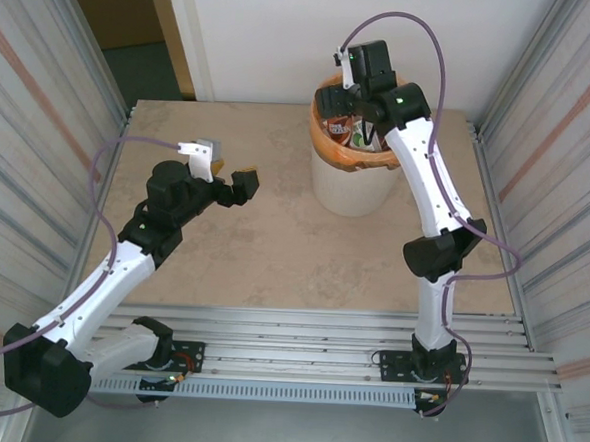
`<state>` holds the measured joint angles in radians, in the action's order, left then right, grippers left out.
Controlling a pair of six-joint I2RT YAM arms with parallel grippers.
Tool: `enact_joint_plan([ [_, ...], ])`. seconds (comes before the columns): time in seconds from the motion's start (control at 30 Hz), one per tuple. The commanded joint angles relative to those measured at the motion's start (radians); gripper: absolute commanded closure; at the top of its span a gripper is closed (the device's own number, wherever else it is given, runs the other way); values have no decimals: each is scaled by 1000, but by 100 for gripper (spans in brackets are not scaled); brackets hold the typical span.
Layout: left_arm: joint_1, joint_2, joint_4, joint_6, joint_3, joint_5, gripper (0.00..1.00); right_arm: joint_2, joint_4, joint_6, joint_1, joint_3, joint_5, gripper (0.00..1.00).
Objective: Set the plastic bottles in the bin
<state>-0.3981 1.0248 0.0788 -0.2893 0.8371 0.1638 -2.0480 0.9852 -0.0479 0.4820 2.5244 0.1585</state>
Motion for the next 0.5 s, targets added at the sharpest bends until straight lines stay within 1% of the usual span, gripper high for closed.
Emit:
enact_joint_plan([
  [0.0, 10, 3, 33, -9, 25, 9, 1, 88, -38, -13, 1, 13, -46, 14],
  [0.07, 10, 6, 32, -8, 25, 9, 1, 111, -51, -18, 6, -14, -59, 14],
  [0.13, 9, 10, 32, -8, 27, 9, 1, 135, -71, -21, 13, -53, -60, 17],
  [0.3, 11, 11, 31, -8, 28, 8, 1, 156, -104, -31, 23, -126, -75, 38],
  [0.47, 14, 13, 29, -8, 28, 9, 1, 104, -94, -29, 42, -124, -91, 47],
])
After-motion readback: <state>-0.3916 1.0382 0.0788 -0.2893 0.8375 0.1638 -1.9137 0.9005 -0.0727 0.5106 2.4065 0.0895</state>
